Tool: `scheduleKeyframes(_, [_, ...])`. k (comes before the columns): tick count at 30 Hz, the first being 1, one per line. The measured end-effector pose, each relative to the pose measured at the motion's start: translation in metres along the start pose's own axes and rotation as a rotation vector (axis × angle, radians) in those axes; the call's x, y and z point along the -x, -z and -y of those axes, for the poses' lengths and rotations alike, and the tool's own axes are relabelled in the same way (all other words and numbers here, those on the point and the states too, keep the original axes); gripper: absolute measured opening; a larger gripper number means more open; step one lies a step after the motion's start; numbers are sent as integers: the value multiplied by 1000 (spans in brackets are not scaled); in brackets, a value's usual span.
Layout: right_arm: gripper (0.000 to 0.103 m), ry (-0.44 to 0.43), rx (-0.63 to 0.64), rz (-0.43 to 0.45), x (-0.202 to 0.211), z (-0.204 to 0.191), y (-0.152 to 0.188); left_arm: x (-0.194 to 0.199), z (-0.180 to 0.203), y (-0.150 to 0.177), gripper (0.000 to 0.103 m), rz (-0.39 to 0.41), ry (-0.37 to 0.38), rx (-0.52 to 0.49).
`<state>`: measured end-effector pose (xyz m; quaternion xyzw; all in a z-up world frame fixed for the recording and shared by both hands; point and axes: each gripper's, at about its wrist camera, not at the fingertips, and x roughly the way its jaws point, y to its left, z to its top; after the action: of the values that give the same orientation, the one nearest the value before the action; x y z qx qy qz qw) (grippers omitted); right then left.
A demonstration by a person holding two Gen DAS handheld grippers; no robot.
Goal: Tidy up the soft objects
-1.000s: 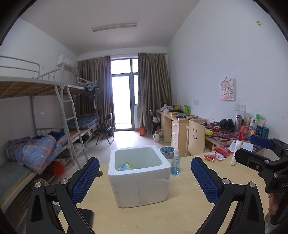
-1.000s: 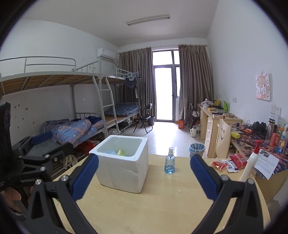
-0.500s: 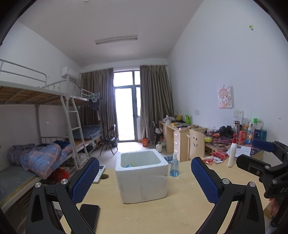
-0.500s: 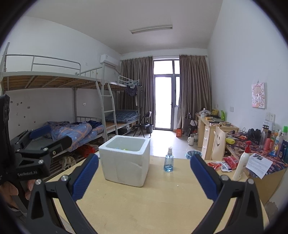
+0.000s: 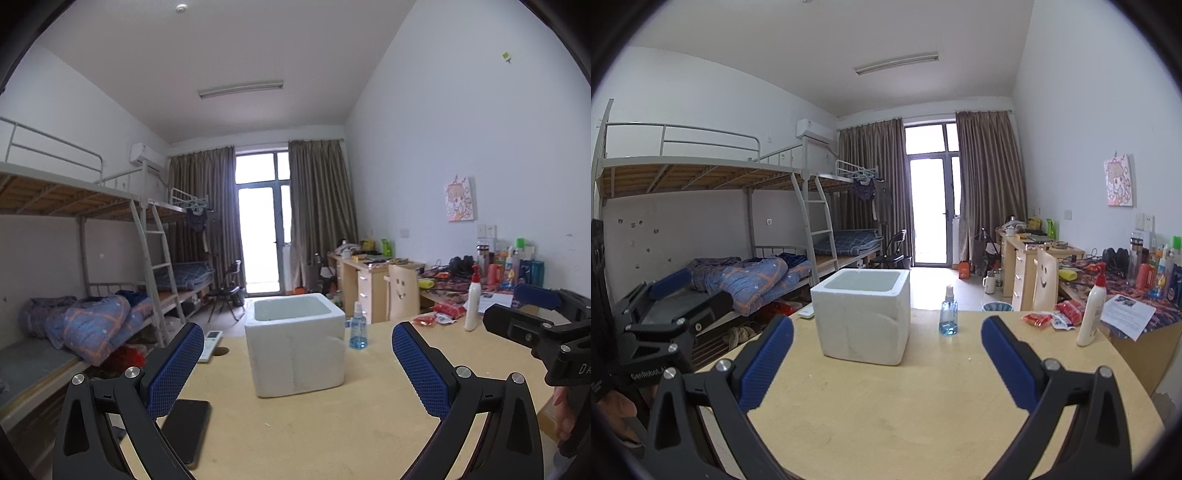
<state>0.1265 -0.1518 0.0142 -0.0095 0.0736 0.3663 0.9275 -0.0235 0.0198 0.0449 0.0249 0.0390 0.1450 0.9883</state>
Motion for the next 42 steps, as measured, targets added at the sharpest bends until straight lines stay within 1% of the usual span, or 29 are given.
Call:
scheduleKeyframes(5, [103, 1, -29, 5, 2, -3, 11, 0, -8, 18, 102, -16, 2, 25])
scheduleKeyframes(11, [103, 56, -12, 2, 0, -11, 31, 6, -12, 40, 102, -37, -6, 18])
scheduleKeyframes(14, [103, 47, -20, -2, 2, -11, 37, 9, -12, 44, 102, -44, 9, 24])
scheduleKeyframes(17, [103, 42, -49, -18, 3, -10, 44, 17, -13, 45, 102, -36, 10, 40])
scheduleKeyframes(20, [103, 46, -47, -36, 6, -16, 49, 27, -11, 42, 102, -37, 25, 46])
scheduleKeyframes(25, [103, 42, -44, -10, 26, -25, 49, 51, 0, 35, 102, 8, 25, 13])
scheduleKeyframes(27, [103, 54, -29, 15, 37, -29, 48, 53, 4, 33, 102, 11, 29, 5])
scheduleKeyframes(29, [103, 63, -13, 32, 44, -32, 47, 51, 7, 31, 102, 6, 35, -1])
scheduleKeyframes(33, [103, 76, 0, 50, 43, -31, 44, 40, 11, 27, 102, 17, 36, -1])
scheduleKeyframes(36, [103, 70, -17, 46, 34, -23, 42, 34, 9, 28, 102, 26, 28, 0])
scheduleKeyframes(42, [103, 71, -47, 27, 18, -11, 45, 22, 4, 32, 102, 3, 29, 17])
